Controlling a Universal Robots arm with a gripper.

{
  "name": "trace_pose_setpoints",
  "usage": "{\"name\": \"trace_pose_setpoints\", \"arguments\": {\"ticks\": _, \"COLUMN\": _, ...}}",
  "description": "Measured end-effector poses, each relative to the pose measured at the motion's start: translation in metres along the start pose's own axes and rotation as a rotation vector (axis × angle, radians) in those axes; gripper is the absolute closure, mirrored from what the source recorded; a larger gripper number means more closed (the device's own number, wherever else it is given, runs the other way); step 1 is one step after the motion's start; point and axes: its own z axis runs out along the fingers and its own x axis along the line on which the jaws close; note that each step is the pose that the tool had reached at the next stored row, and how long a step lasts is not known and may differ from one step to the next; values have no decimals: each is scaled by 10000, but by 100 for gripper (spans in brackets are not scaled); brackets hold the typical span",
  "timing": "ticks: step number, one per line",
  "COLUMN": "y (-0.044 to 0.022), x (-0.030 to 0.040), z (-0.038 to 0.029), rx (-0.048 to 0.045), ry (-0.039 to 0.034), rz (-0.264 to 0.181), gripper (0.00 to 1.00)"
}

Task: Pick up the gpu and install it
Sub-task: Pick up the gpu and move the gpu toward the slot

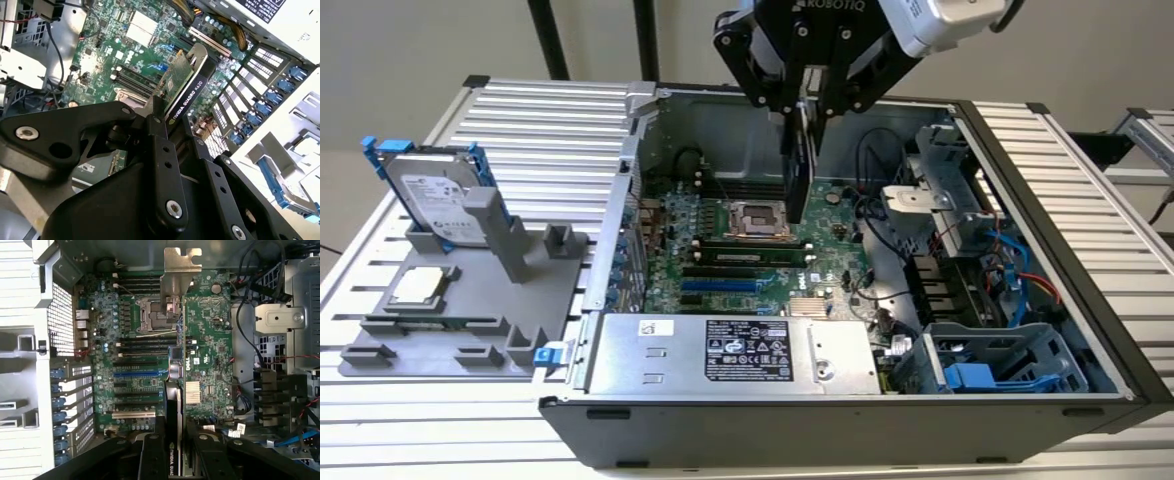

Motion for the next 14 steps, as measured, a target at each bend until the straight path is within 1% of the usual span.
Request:
{"name": "trace_pose_setpoints", "arguments": {"ticks": 4, "y": 3, "x": -43, "z": 2, "rx": 0, "ry": 0, "rz": 0, "gripper": 100}}
{"name": "trace_pose_setpoints", "arguments": {"ticks": 14, "y": 3, "x": -50, "z": 2, "rx": 0, "ry": 0, "rz": 0, "gripper": 100}}
